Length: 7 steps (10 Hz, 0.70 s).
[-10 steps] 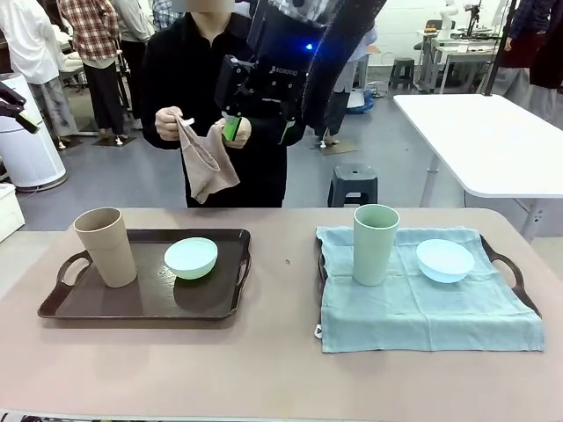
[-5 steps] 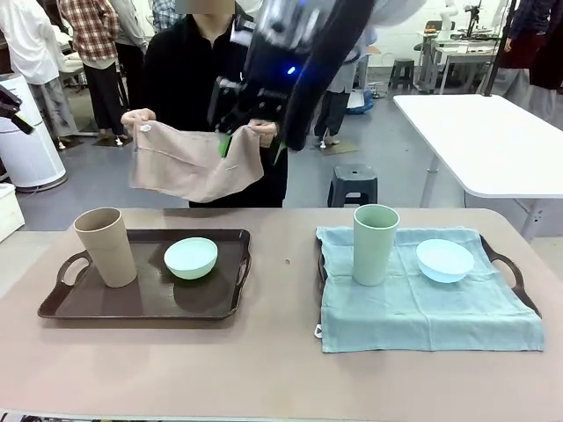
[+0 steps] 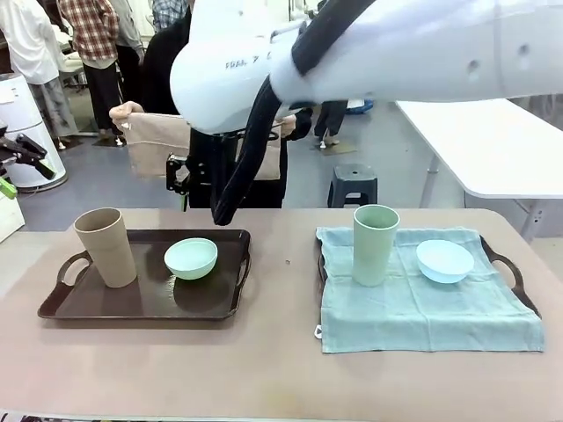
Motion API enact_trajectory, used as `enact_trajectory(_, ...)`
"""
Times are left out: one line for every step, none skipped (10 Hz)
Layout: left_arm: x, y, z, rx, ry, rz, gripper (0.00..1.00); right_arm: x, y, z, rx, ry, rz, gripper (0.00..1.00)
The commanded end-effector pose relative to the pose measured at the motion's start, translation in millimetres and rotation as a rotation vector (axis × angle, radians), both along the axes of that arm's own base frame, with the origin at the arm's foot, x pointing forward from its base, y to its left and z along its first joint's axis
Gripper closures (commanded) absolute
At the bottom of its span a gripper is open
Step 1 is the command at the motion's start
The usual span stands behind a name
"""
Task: Set up a tray with a mat and arrange the tableware.
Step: Pick up the Picnic Bowl and Reusable plastic cup from the Handle tray in front of the human's position and hold them in the air.
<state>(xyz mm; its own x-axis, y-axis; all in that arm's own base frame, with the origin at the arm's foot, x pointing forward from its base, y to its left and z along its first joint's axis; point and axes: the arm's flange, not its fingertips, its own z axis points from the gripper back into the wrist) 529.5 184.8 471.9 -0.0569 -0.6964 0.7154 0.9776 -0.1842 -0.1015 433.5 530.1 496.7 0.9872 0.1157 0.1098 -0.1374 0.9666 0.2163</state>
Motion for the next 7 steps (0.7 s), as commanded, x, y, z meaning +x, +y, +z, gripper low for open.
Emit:
enact_trajectory(15.4, -21.0, -1.1, -0.009, 0.074, -0.019, 0.00, 13.7, 10.6, 4.6, -0.062, -0.037, -0.018, 0.15)
enact_trajectory(12.7, -38.1, -11.0, -0.058, 0.071, -0.037, 0.00, 16.3, 8.0, -2.4, -0.077, -0.073, -0.002, 0.15)
enact_trajectory(11.2, -51.6, -15.6, -0.073, 0.066, -0.056, 0.00, 17.8, 3.4, -9.1, -0.059, -0.033, 0.001, 0.15)
enact_trajectory(8.3, -54.3, -15.8, -0.082, 0.064, -0.048, 0.00, 16.1, 1.8, -13.9, -0.063, -0.032, 0.039, 0.15)
enact_trajectory(4.0, -48.4, -0.7, -0.054, 0.037, 0.038, 0.00, 15.5, 2.4, -6.7, -0.046, -0.033, -0.001, 0.15)
enact_trajectory(16.7, -52.9, -19.7, -0.055, 0.068, -0.071, 0.00, 15.5, 2.4, -6.7, -0.046, -0.033, -0.001, 0.15)
enact_trajectory(16.7, -52.9, -19.7, -0.055, 0.068, -0.071, 0.00, 15.5, 2.4, -6.7, -0.046, -0.033, -0.001, 0.15)
